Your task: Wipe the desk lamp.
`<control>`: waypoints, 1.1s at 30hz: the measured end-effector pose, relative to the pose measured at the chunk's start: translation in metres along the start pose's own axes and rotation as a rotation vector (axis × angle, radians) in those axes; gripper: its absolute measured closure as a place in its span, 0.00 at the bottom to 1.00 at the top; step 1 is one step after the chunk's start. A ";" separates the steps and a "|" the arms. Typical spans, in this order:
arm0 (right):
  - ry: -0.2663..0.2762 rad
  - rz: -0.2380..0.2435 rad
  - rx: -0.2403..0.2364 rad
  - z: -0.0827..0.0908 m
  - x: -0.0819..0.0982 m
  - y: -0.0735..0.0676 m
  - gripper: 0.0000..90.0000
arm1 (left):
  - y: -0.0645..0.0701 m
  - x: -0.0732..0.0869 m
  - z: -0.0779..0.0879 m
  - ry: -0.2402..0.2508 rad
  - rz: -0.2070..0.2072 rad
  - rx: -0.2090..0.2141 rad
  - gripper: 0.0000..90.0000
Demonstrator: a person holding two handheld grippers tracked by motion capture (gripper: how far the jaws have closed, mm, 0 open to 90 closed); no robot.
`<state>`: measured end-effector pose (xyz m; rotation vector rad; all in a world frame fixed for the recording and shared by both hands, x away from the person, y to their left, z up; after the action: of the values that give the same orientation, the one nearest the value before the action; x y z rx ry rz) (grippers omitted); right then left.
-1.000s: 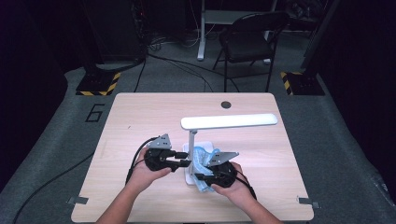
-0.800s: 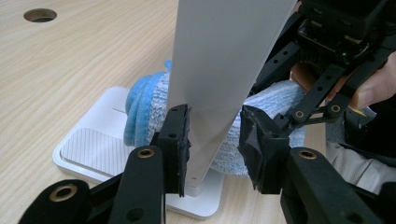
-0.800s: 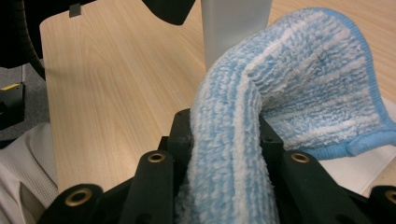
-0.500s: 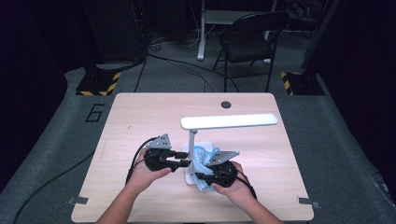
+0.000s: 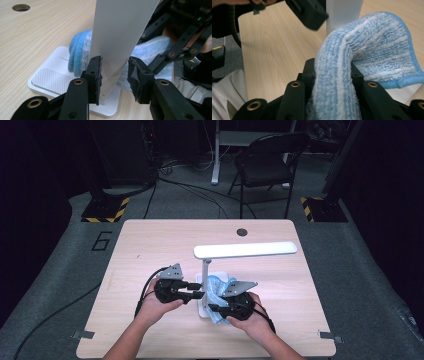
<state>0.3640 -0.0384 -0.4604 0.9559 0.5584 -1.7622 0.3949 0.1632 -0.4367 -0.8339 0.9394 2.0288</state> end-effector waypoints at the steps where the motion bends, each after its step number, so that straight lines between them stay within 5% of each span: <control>1: 0.012 0.010 0.003 0.003 -0.003 0.001 0.75 | 0.000 0.000 0.000 0.000 0.000 0.001 0.70; 6: 0.064 0.029 0.000 0.020 -0.020 0.001 0.75 | -0.001 0.001 0.000 -0.004 -0.002 0.002 0.71; 33: 0.147 0.114 0.063 0.066 -0.075 0.005 0.74 | -0.001 0.001 0.000 -0.002 -0.011 -0.007 0.71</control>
<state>0.3594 -0.0476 -0.3615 1.1461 0.5327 -1.6250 0.3955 0.1639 -0.4376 -0.8392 0.9254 2.0242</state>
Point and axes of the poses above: each handheld gripper's, and its own axes: z roughly backward along the jaws, x roughly out of its underside, y roughly to its right, the point moved 3 cm from there along -z, roughly forward along the jaws, and after that the axes turned 11 degrees about z, right-handed, at the moved point
